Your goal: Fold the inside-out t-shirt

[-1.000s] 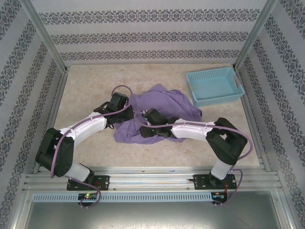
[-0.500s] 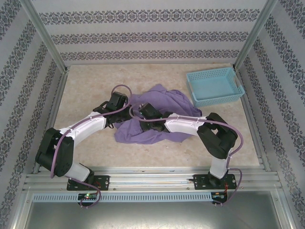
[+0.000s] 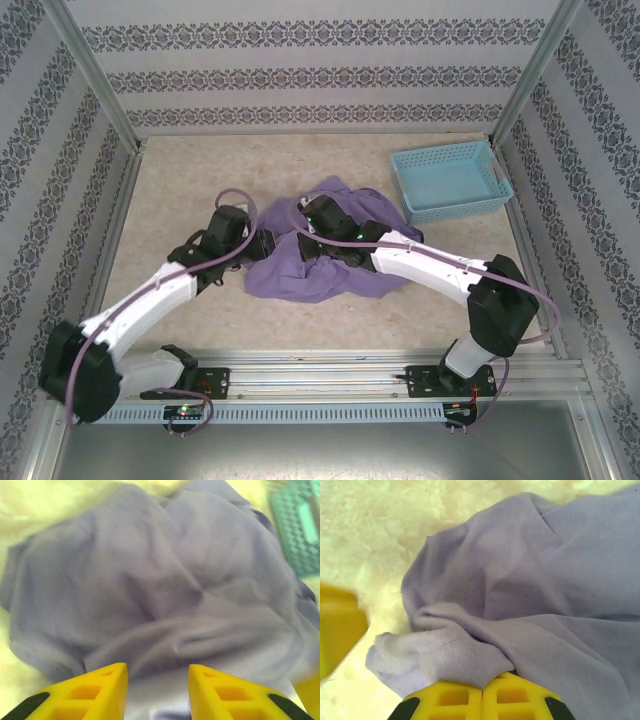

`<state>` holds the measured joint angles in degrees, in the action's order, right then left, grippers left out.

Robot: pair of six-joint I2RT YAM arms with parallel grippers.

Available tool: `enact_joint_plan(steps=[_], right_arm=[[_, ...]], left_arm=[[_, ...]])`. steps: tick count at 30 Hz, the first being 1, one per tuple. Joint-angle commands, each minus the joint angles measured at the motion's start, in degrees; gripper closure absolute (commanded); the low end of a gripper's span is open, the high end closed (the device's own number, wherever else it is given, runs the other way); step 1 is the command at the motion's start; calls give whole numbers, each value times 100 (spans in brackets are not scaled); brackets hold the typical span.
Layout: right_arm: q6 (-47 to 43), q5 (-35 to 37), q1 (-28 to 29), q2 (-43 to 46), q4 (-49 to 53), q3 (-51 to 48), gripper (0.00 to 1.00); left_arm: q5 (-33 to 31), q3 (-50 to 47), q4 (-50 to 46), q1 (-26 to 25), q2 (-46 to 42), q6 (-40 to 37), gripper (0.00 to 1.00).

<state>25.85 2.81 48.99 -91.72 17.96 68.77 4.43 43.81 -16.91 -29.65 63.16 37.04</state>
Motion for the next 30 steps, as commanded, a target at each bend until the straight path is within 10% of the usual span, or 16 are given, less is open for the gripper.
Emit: enact_joint_plan(steps=[1,18,30], right_arm=[[227,-333,49,40,325,163,100],[814,-789,172,54,108,151,100],[252,-127,-123,-208,336,259,100]], left_arm=[[-398,-565,97,-575,-749,-95,60],[-126,-1385,3392,-1236,666,338,30],[-378,-1738,3184,-1228,443,365,92]])
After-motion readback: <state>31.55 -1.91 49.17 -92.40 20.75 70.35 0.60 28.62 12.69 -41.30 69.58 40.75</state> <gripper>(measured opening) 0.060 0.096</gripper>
